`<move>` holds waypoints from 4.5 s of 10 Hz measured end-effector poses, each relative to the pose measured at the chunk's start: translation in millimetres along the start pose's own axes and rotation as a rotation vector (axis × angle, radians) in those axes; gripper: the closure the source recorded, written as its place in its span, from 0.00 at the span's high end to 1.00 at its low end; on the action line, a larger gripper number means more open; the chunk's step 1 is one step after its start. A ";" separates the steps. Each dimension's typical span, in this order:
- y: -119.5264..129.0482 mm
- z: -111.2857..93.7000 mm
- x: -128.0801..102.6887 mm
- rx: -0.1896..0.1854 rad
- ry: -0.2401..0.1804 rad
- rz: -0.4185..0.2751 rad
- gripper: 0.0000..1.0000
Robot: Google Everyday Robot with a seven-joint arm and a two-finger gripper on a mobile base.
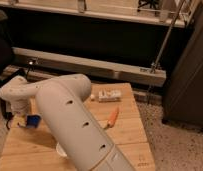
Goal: Wipe the white sponge on the table
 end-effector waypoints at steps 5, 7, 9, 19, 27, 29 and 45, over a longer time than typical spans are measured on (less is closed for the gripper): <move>-27.7 11.1 -4.2 -0.023 0.050 -0.019 0.28; -38.8 18.2 -8.4 -0.014 0.081 -0.024 0.28; -52.3 18.5 -11.0 0.008 0.099 -0.010 0.28; -51.2 -19.7 114.0 -0.006 0.235 0.215 0.28; 58.3 -27.5 105.9 -0.135 0.236 0.074 0.28; 63.6 -21.7 88.6 -0.134 0.237 0.021 0.28; 4.0 43.7 -29.7 -0.129 0.227 -0.111 0.28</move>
